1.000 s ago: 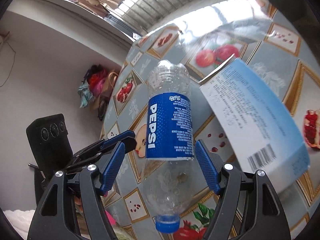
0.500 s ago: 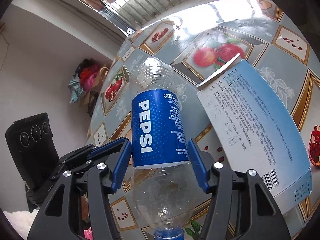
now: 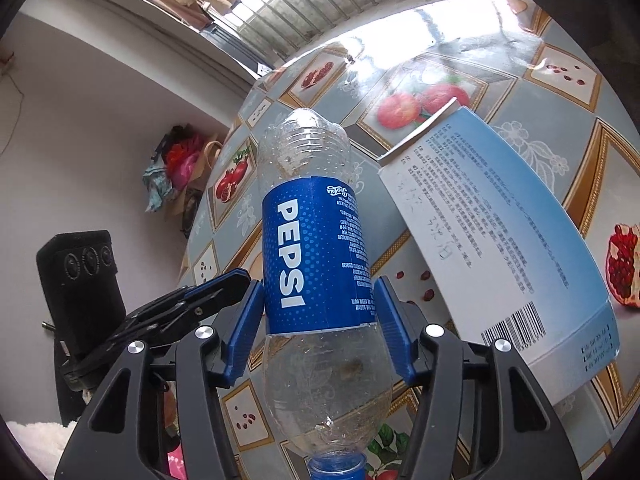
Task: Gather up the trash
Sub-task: 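Grasp the Pepsi bottle with the right gripper while the left gripper approaches the box, then grasp the blue-white box with the left gripper while the right gripper holds the bottle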
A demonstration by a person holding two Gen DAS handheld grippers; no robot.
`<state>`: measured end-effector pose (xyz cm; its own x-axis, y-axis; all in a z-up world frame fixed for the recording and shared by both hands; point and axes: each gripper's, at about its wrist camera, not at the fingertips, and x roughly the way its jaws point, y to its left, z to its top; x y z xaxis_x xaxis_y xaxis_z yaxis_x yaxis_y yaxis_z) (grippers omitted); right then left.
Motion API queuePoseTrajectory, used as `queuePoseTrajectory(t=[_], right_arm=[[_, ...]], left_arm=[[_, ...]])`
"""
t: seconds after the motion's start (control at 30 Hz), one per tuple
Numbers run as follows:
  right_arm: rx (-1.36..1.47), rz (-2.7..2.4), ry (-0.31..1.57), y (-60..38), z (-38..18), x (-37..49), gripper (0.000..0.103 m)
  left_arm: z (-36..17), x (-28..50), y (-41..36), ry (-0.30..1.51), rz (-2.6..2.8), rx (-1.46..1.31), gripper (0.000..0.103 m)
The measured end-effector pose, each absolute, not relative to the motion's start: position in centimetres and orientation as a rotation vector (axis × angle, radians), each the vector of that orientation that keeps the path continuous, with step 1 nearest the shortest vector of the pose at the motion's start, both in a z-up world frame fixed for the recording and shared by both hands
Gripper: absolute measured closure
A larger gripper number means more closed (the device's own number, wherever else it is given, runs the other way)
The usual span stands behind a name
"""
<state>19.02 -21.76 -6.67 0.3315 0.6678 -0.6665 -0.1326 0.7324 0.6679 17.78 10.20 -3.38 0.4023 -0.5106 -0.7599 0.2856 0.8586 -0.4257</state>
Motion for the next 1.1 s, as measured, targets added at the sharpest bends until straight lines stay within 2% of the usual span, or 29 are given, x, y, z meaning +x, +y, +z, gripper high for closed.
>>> queuePoseTrajectory(t=[0.4,0.7,0.97,1.1], right_arm=[[0.723,0.63,1.131,-23.1,-7.8,18.1,0.048],[0.766,0.654,1.045,-24.5,-5.8,16.6,0.048],[0.779,0.549,0.891,-31.3,-2.3,14.2,0.048],[0.752,0.453,0.877,-35.5,-1.9,13.6,0.048]], left_arm=[[-4.6,16.9,7.5,1.09,-0.529,-0.159,0.091],[-1.9,16.5,6.6,1.048,-0.577,-0.167,0.092],[1.3,17.3,-0.3,0.99,-0.717,-0.114,0.092],[1.0,18.0,-4.7,0.996,-0.799,-0.094,0.092]])
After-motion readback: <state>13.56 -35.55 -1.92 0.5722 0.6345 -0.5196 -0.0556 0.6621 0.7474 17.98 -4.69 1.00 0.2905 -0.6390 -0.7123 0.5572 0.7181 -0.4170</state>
